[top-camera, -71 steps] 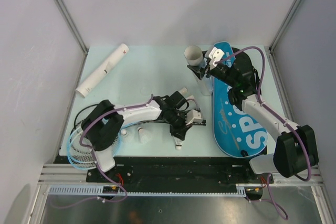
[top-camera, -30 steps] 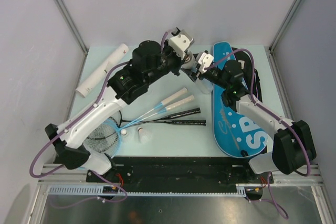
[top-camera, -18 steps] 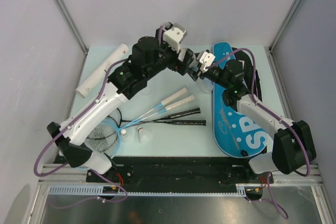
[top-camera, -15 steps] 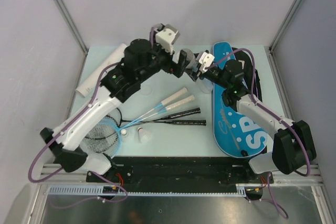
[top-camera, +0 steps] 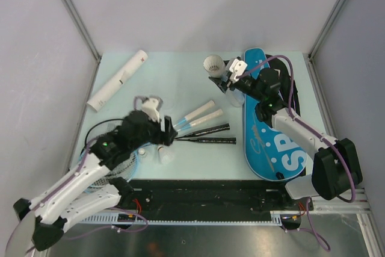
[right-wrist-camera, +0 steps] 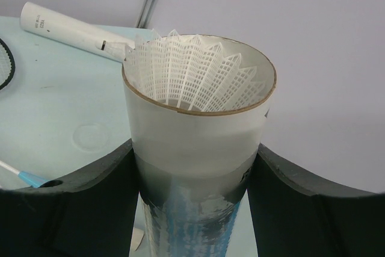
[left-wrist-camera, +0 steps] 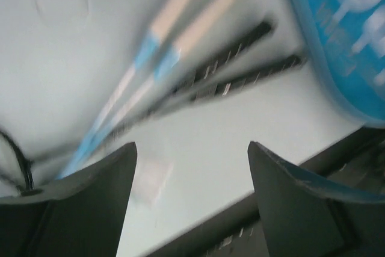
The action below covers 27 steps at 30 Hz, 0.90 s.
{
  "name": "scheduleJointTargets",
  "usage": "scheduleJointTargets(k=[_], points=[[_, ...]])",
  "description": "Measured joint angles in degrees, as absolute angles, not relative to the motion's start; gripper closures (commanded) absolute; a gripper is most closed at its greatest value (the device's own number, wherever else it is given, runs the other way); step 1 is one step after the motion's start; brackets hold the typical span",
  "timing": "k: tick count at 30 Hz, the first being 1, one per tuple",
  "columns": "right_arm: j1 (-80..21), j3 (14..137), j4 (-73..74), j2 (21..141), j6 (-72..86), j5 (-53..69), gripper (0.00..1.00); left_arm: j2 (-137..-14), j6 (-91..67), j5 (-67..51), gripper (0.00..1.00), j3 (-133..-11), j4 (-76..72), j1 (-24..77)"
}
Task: Pack up the badminton gear
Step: Pick up the shuttlecock at the center of the board.
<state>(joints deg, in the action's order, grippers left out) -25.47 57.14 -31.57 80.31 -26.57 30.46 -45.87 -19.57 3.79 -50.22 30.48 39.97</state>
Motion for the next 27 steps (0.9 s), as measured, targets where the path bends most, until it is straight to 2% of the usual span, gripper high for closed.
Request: scheduleJointTargets(k=[2,5,9,12,15,16,21,24,25,27], points=[[-25.3,57.2,-31.6,80.3,-26.5,30.5,0.56,-46.0,-23.0,7.5,0.15,-44.6,33.6,43.2],[-25.0,57.2,-31.6,80.3,-26.3,30.5,0.57,-51.6,-27.6,12.3,0.14,-42.3,38.0,51.2],[-24.9,57.2,-31.7,80.3,-26.1,30.7,0.57,-60.6,-32.3,20.3,0.22,-43.2,42.5,58.1],[-25.0,57.2,-31.6,80.3,-26.0,30.8,0.57,-66.5,-34.4,24.8,0.25,-44.6,45.3,61.6],[-25.0,57.2,-31.6,80.3,-26.1,30.9,0.57,-72.2,-36.1,28.1,0.38,-46.1,47.4,63.5],[-25.1,57.2,-31.6,80.3,-26.1,30.9,0.57,-74.1,-36.6,29.0,0.46,-46.4,48.0,63.8],[-25.2,57.2,-31.5,80.3,-26.2,30.8,0.58,-80.1,-39.0,34.7,0.45,-47.1,50.5,64.3],[-25.2,57.2,-31.5,80.3,-26.2,30.8,0.58,-83.5,-40.8,37.8,0.58,-47.4,51.1,64.3],[-25.2,57.2,-31.5,80.3,-26.2,30.9,0.59,-84.8,-41.3,38.9,0.71,-47.4,51.2,64.3],[-25.2,57.2,-31.5,80.3,-26.2,30.8,0.59,-86.4,-42.5,40.7,0.87,-47.7,51.5,64.3]])
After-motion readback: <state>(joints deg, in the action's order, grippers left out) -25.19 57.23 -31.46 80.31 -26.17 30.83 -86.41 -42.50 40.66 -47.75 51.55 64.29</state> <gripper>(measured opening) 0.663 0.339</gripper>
